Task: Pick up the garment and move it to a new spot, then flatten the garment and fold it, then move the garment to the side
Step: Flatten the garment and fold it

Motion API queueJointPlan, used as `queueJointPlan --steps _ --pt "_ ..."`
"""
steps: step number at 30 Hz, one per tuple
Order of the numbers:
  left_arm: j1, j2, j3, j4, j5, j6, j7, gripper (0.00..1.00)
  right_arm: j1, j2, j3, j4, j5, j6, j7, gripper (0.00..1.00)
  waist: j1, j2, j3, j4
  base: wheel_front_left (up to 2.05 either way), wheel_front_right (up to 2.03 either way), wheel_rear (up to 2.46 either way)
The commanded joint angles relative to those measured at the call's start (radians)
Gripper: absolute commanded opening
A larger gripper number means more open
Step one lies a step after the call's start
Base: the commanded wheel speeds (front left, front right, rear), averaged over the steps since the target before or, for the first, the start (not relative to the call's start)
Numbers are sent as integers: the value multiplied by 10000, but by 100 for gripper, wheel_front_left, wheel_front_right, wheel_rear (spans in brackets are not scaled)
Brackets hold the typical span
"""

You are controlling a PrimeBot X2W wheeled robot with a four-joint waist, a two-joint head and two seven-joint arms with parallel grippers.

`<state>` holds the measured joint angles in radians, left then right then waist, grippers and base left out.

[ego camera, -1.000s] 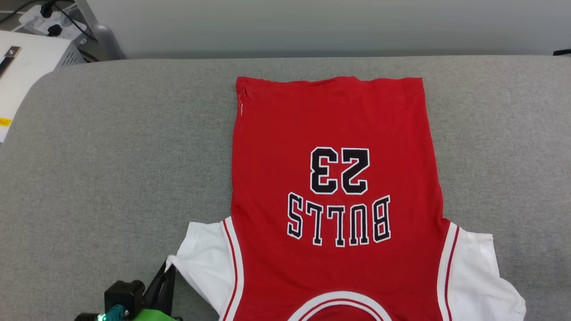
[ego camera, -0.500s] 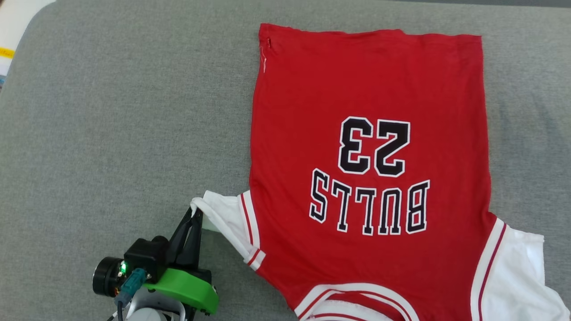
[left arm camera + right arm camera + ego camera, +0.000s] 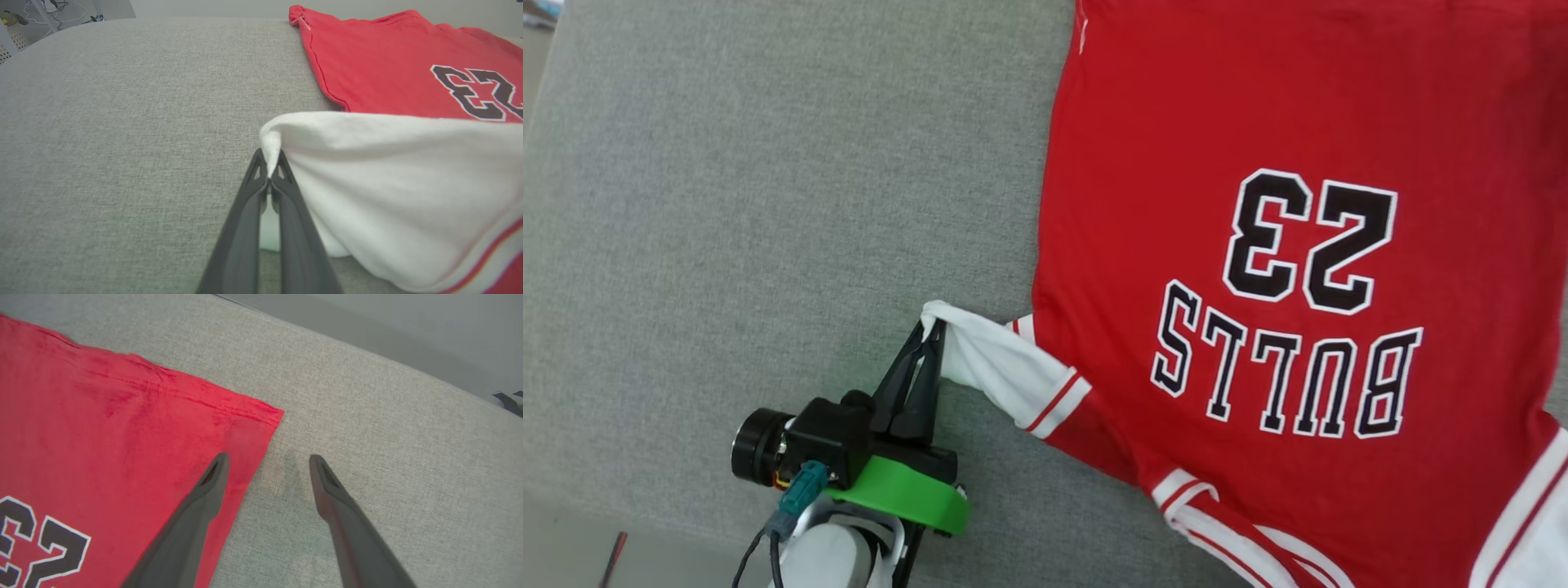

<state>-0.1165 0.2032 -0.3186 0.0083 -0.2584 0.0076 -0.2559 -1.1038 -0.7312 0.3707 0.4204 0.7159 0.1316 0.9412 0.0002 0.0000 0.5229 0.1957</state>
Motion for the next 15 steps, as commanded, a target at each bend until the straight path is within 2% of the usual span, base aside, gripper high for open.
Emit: queueJointPlan --steps 1,9,15 --pt "-203 -128 3 -93 155 -68 -59 0 -249 40 78 290 -155 -9 97 100 -2 0 645 541 0 0 0" --pt "-348 -504 61 -343 546 -282 -59 0 -157 322 227 1544 -294 -9 -277 100 -2 0 1088 836 0 0 0" --pt "-341 -685 203 -352 713 -447 -59 0 469 190 705 1929 -86 -9 -302 100 -2 0 1068 837 0 0 0"
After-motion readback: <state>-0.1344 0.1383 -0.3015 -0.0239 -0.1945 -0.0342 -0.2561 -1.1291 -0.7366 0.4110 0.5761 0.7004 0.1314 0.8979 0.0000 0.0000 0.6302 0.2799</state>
